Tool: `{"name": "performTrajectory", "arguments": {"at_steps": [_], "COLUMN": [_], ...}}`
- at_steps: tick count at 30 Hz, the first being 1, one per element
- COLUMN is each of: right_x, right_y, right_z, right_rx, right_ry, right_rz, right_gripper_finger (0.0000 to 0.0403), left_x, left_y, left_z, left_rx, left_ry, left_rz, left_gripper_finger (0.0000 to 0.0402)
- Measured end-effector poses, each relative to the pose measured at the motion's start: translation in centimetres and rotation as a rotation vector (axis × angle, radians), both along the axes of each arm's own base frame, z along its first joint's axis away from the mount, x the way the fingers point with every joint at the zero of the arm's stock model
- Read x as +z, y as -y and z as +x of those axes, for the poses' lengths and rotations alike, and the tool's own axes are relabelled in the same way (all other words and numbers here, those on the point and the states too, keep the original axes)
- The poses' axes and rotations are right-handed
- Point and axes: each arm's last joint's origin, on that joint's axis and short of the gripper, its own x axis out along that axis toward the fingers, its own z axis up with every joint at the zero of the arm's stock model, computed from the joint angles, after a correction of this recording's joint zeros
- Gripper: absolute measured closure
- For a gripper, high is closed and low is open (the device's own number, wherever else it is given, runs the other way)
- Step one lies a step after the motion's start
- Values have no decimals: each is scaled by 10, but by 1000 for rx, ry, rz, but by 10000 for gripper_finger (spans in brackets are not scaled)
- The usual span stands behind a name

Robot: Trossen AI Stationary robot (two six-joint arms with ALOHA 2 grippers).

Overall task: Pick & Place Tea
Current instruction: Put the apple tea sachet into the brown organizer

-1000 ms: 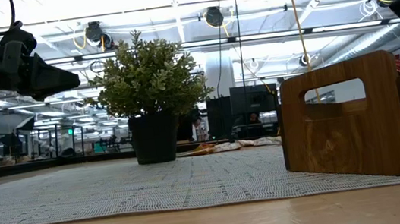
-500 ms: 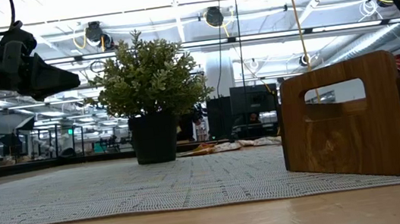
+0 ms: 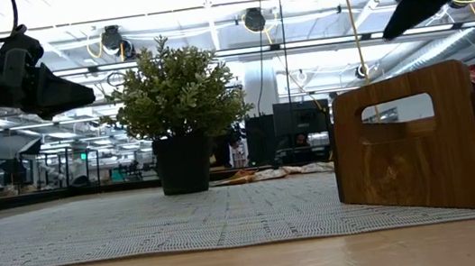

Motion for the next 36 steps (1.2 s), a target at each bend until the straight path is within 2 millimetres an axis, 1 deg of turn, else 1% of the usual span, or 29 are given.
{"name": "performTrajectory", "arguments": {"at_steps": [2, 4, 7, 10, 14, 16, 18, 21, 25, 29, 33, 36], "right_x": [8, 9, 2, -10, -28, -40, -53, -73, -91, -102, -108, -110], "right_y": [21, 38, 59, 75, 91, 97, 105, 113, 119, 121, 123, 125], "right_z": [6, 10, 17, 24, 36, 42, 48, 55, 60, 63, 68, 71], "right_rx": [-23, -3, 7, 13, 36, 24, -12, -65, -63, -51, -19, -29], "right_ry": [-103, -211, -306, -388, -480, -538, -595, -678, -753, -788, -781, -778], "right_rz": [19, 95, 247, 338, 360, 375, 404, 444, 491, 489, 469, 430], "right_gripper_finger": [397, 380, 331, 265, 178, 145, 123, 109, 106, 112, 116, 116], "left_x": [0, 0, 0, 0, 0, 0, 0, 0, 0, 0, 0, 0], "left_y": [0, 0, 0, 0, 0, 0, 0, 0, 0, 0, 0, 0], "left_z": [0, 0, 0, 0, 0, 0, 0, 0, 0, 0, 0, 0], "left_rx": [0, 0, 0, 0, 0, 0, 0, 0, 0, 0, 0, 0], "left_ry": [0, 0, 0, 0, 0, 0, 0, 0, 0, 0, 0, 0], "left_rz": [0, 0, 0, 0, 0, 0, 0, 0, 0, 0, 0, 0], "left_gripper_finger": [254, 254, 254, 254, 254, 254, 254, 254, 254, 254, 254, 254]}}
